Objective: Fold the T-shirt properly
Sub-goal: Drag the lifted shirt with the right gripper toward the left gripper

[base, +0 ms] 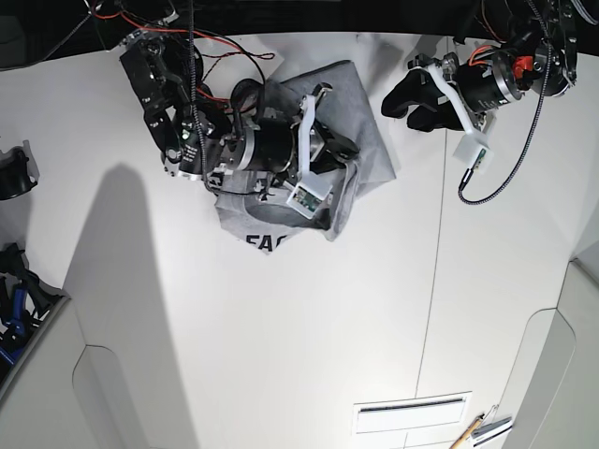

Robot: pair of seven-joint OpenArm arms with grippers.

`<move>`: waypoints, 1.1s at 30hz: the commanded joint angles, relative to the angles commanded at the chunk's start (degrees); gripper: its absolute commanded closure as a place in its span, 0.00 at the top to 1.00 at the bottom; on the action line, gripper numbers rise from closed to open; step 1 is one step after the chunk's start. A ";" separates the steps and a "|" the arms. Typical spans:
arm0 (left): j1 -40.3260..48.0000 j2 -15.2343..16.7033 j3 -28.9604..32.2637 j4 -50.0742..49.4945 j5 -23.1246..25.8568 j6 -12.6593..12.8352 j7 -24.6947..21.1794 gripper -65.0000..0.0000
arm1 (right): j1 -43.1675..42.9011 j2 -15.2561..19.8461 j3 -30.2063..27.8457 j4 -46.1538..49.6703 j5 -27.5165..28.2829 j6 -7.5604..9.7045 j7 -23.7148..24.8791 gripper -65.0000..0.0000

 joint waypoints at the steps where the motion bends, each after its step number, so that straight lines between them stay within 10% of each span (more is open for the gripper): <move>1: 0.00 0.00 0.00 0.00 0.00 0.00 0.02 0.60 | -0.02 -0.28 0.00 0.85 0.04 0.00 -0.09 0.00; 9: 3.17 -0.02 0.00 0.00 0.02 0.00 2.19 0.59 | -0.02 -1.14 0.02 1.49 -3.13 -0.17 -0.04 0.03; 15: 5.77 0.35 0.02 0.00 -0.09 0.00 -3.26 0.01 | -0.13 -1.11 0.02 1.49 -4.11 -0.46 -0.04 0.02; 21: 5.53 0.31 0.02 -0.02 11.56 0.00 -9.94 0.00 | -0.13 -1.16 0.02 1.49 -2.99 -0.46 0.20 0.00; 33: 1.18 4.37 0.13 -12.33 12.50 0.87 -12.59 0.00 | -0.15 -1.16 0.02 1.49 -0.44 -0.46 0.09 0.00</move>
